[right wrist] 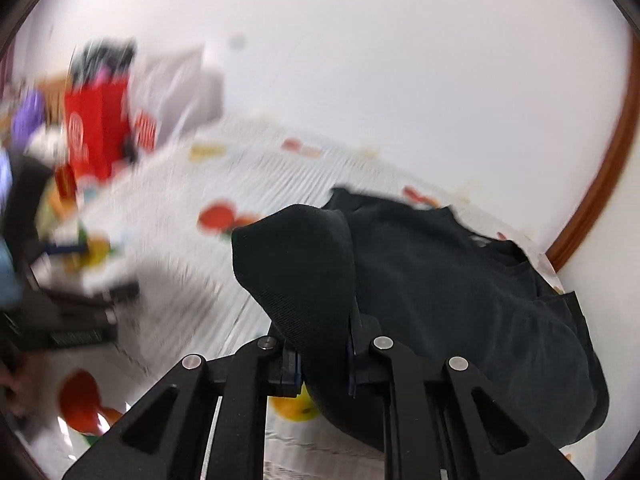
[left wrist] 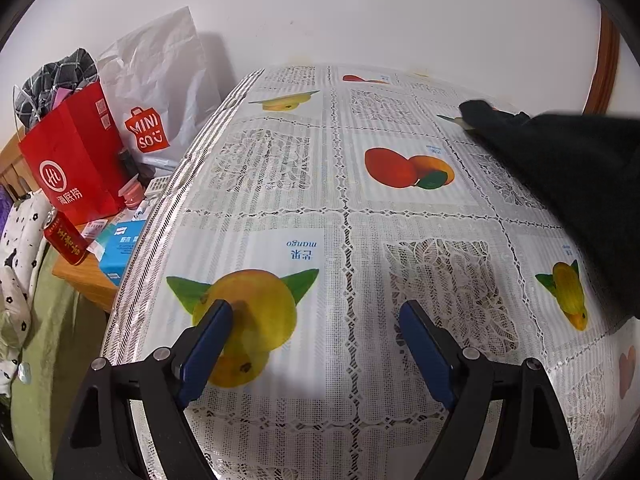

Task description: Fold small clothes

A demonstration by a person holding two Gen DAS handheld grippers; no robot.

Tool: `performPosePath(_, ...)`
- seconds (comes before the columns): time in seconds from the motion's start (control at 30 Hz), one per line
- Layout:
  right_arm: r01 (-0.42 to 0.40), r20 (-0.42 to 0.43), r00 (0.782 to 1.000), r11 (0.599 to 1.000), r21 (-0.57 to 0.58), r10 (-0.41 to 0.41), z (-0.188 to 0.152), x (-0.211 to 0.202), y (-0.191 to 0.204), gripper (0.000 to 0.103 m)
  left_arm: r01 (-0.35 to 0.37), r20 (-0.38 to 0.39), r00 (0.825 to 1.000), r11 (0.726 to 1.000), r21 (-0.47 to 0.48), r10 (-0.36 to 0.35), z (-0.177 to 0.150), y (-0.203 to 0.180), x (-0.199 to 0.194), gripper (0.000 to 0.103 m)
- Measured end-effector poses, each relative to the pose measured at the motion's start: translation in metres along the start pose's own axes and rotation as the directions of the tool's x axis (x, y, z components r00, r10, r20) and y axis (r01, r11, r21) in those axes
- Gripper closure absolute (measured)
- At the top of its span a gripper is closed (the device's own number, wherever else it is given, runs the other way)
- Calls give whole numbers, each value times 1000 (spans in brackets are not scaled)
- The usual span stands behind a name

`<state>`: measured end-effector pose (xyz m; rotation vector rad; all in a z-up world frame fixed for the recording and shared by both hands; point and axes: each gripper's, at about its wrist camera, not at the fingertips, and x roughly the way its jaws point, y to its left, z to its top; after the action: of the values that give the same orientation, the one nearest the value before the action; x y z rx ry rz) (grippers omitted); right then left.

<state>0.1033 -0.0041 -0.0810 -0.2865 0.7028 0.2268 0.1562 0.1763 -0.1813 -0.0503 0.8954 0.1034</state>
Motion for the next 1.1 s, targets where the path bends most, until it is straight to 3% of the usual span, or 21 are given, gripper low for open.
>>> performPosePath(0.17, -36, 90, 996, 977, 210, 18, 17, -33, -83, 89, -16, -46, 999, 999, -32, 14, 3, -12, -2, 20)
performPosePath(0.33, -72, 140, 990, 936, 345, 25, 7, -49, -160, 89, 66, -62, 996, 998, 0, -66, 2, -53, -19, 20)
performPosePath(0.5, -100, 165, 986, 858, 504, 17, -32, -49, -234, 89, 139, -25, 990, 990, 12, -139, 3, -102, -40, 20)
performPosePath(0.6, -58, 118, 993, 838, 543, -7, -66, -38, -269, 88, 181, 15, 983, 983, 43, -182, 5, -137, -55, 20)
performPosePath(0.8, 45, -71, 997, 892, 451, -15, -120, -5, -298, 82, 280, 49, 956, 950, 137, -289, 3, -210, -71, 20)
performPosePath(0.93, 64, -50, 998, 915, 398, -48, -139, -14, -311, 68, 392, 11, 916, 902, 183, -400, -7, -253, -79, 20)
performPosePath(1.03, 5, -13, 1000, 916, 400, 0, -144, -22, -322, 62, 455, -28, 888, 866, 208, -459, -15, -278, -77, 20)
performPosePath(1.1, -30, -1, 999, 919, 392, 34, -147, -24, -329, 57, 471, -57, 881, 856, 215, -470, -22, -290, -73, 20)
